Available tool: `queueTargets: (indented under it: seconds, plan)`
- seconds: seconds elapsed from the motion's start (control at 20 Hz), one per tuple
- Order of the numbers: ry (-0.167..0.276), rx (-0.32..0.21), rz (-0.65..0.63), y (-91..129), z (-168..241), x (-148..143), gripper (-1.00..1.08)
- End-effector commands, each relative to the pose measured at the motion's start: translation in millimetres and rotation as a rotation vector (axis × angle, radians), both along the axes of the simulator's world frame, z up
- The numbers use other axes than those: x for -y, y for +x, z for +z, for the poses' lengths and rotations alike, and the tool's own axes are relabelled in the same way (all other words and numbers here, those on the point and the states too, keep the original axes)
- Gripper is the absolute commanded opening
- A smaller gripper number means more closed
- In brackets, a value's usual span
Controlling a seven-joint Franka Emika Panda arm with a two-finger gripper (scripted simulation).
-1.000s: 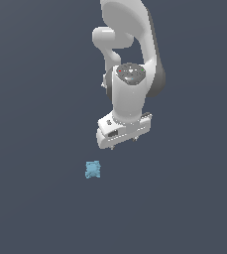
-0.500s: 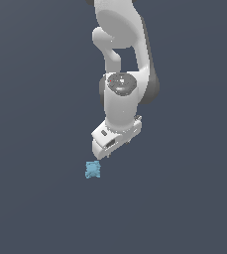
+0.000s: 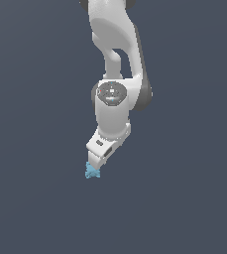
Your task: Pick up the object and move it to a goal position.
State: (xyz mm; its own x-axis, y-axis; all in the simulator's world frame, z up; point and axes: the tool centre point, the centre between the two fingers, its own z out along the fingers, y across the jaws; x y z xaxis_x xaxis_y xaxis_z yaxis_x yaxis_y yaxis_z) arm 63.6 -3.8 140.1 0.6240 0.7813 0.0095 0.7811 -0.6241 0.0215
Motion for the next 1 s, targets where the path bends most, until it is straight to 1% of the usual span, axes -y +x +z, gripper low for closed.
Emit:
queueTargets:
  seconds: [0.0,0.95]
  plan:
    - [-0.002,-0.003,0.061,3,-4,6,1.0]
    - [-0.006,-0.019,0.504,22,-33,56,1.0]
